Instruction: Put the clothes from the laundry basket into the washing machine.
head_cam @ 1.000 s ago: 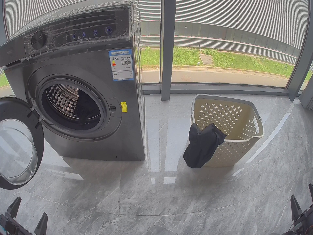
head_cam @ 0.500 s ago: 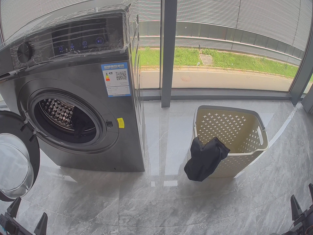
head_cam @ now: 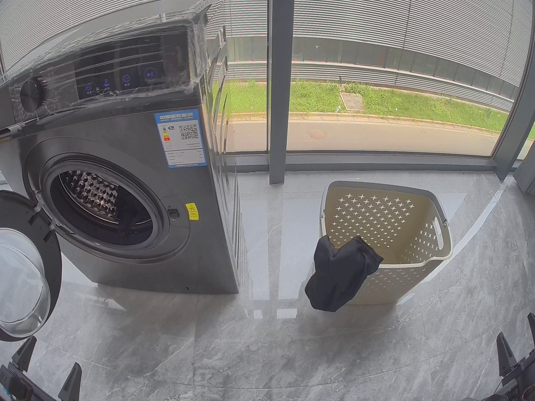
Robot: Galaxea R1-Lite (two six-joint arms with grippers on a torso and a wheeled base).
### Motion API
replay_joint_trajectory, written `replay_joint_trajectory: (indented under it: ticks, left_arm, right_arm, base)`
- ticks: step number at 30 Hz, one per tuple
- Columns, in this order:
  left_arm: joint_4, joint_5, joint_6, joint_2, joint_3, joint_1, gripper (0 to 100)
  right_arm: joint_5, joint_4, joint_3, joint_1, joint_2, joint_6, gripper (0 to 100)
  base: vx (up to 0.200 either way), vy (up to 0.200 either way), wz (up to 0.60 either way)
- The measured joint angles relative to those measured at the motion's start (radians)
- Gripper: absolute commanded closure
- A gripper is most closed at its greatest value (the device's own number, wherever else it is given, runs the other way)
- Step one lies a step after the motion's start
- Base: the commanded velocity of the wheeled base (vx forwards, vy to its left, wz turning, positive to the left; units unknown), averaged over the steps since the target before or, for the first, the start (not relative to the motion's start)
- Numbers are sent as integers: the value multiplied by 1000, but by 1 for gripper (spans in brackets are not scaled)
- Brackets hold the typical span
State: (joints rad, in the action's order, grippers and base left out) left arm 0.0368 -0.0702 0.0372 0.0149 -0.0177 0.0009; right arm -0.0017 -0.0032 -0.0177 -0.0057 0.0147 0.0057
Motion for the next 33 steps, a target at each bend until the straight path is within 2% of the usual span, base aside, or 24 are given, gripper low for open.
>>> replay_joint_trajectory:
  ticks: [4,19,28,33]
  left_arm:
    - [1,-4,11,0,0,0,0]
    - [0,-2,7,0,0,0,0]
    - [0,0,5,1,0,0,0]
    - [0,-1,2,1,0,1,0]
  right_arm:
    - [0,0,0,0,0,0,0]
    - [5,11,0,-2,0,-5,0]
    - [4,0,0,-4,1,0,0]
    - [2,-6,0,-3,1,8,0]
  base:
    - [0,-50,0]
    - [0,0,0]
    - [0,-200,0]
    - [0,0,0]
